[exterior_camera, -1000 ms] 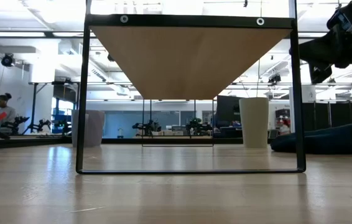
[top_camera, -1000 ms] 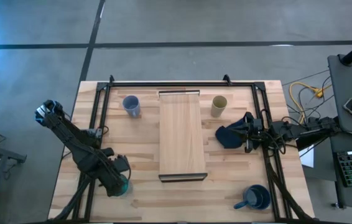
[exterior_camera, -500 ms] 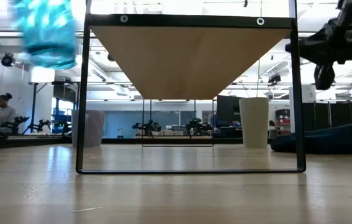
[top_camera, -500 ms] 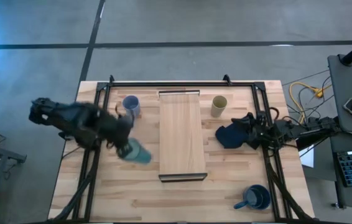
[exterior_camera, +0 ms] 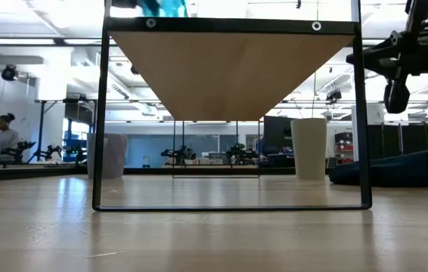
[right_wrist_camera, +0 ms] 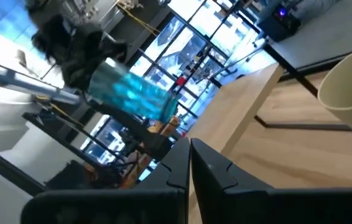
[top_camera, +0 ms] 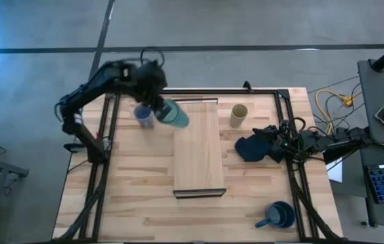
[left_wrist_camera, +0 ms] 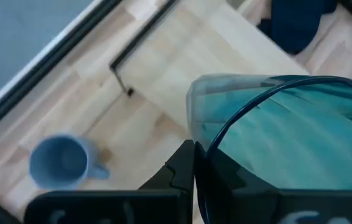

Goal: Stack small to large cups/mugs on shelf
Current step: Put the blue cup on the shelf

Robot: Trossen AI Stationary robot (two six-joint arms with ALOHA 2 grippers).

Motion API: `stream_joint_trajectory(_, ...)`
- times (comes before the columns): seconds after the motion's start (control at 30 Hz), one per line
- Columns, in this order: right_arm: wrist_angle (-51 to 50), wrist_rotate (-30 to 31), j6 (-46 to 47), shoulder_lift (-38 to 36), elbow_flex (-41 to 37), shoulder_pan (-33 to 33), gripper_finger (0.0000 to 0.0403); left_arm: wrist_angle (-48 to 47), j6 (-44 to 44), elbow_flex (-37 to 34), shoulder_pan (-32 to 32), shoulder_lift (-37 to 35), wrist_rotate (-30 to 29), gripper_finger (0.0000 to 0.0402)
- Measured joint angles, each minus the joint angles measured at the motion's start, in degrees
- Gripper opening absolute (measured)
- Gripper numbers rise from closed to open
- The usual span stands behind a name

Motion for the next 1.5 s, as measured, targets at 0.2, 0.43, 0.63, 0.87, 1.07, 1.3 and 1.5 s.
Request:
stream_joint_trajectory(0.2, 0.95, -2.65, 1.82, 1.33, 0.00, 0.02, 0.0009, -0.05, 4.63, 8.33, 4.66, 7.74, 6.23, 0.0000)
stream_joint_trajectory(0.43, 11.06, -2.85, -5.33, 5.13, 0.00, 0.02, 0.0009, -0.24, 6.94, 11.42, 8.15, 12.36, 7.07, 0.0000)
stream_joint_trajectory(0.63, 17.81, -4.57, -7.67, 8.31, 0.01, 0.02, 0.0009, 0.02, 8.35, 11.75, 8.92, 14.17, 6.00, 0.0000)
stream_joint_trajectory(0.87, 18.56, -2.73, -15.67, 15.98, 10.28, -0.02, 0.0009, 0.35, 8.68, 11.75, 9.03, 14.71, 5.88, 0.0000)
stream_joint_trajectory(1.07, 12.81, -1.16, -28.06, 26.46, 25.04, -0.09, 0.0009, 2.39, 8.68, 11.70, 9.13, 14.67, 5.91, 0.0000)
stream_joint_trajectory(1.3, -12.27, -0.18, -17.59, 43.58, 39.44, -4.26, 0.0008, 2.79, 8.69, 11.64, 9.11, 14.63, 5.92, 0.0000)
stream_joint_trajectory(1.5, -13.26, -4.32, -17.63, 56.47, 47.97, -10.05, 0.0008, 3.07, 8.66, 11.64, 9.00, 14.60, 7.30, 0.0000)
